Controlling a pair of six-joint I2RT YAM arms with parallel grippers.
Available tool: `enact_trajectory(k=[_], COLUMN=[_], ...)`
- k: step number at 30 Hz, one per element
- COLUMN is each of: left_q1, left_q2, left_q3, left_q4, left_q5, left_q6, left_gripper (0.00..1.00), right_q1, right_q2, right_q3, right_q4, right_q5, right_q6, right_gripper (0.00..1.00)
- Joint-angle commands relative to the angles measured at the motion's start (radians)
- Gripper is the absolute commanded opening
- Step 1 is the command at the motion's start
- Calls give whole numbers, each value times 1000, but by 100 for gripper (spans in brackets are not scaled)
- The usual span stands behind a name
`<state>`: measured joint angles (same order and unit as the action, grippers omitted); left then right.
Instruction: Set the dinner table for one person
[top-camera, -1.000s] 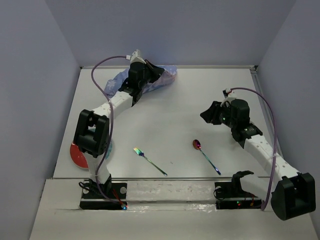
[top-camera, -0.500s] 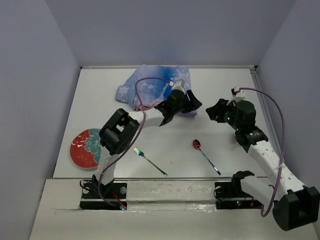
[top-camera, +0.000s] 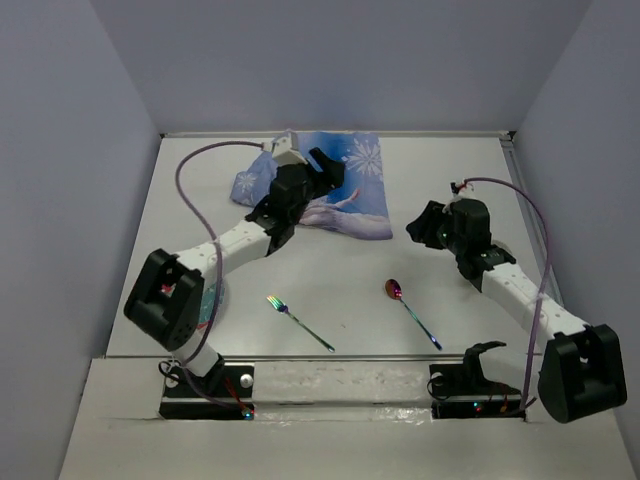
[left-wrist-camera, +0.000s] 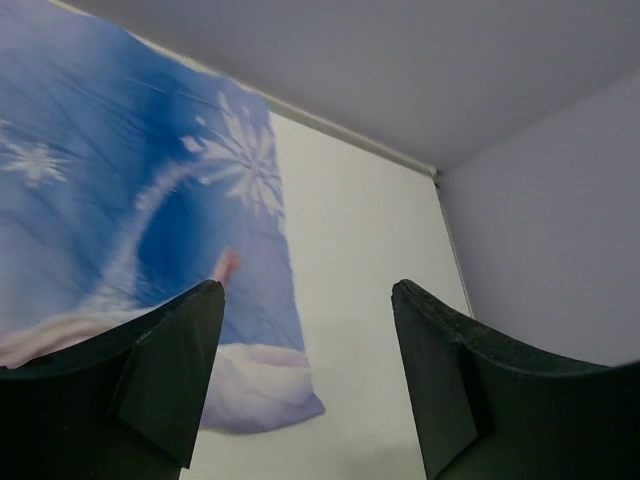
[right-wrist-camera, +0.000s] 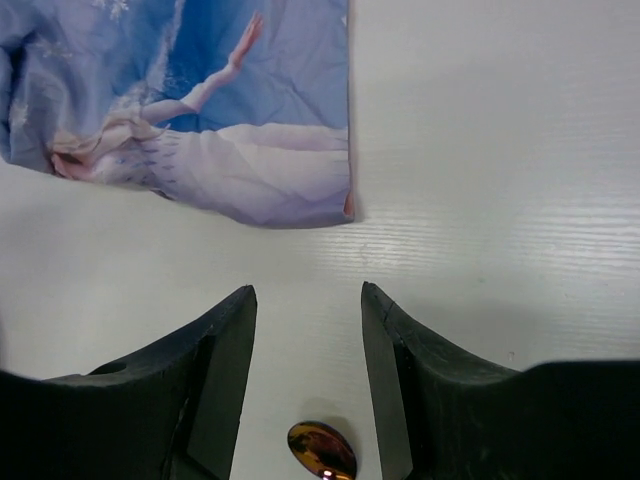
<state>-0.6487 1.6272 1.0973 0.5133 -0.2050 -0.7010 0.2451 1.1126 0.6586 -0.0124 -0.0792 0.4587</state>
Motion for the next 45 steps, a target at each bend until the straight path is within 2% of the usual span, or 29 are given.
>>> enact_trajectory(k=[1,4,7,10,12,20,24,28,29,35,41,42,45], left_q1=[130,204,245,274,290,373,415,420,420,422,435,437,442], left_q2=[-90,-137,-156,-170,-168,-67,11,80,86,151,229,267,304], left_q3=[-222,-339,-387,-405,-412,-323,-257,-171,-159,-60,74,134,190], left_q4=[39,54,53,41,33,47,41,28,16,-50,-134,-160,-229], left_q5=[-82,-102,-122,-140,-169,-114,-18,47,58,39,19,16,16], left_q6=[-37,-43,-25,3,15,47,61,98,109,135,176,187,221], left_gripper=[78,76,76,75,76,77,78,78,77,72,69,69,69], right_q1=[55,95,131,131,131,143,143,143,143,143,143,143,143], right_q2=[114,214,288,374,418,527,573,587,590,584,572,572,572], right_q3=[12,39,75,114,131,176,208,216,217,228,256,259,265], right_q4=[149,160,170,173,167,206,215,213,213,197,158,158,149], right_q5=[-21,28,74,176,179,102,87,87,88,125,176,174,194], right_q6=[58,60,58,29,29,66,66,66,66,25,-23,-28,-46], right_gripper=[54,55,56,69,69,67,64,53,44,10,0,0,0])
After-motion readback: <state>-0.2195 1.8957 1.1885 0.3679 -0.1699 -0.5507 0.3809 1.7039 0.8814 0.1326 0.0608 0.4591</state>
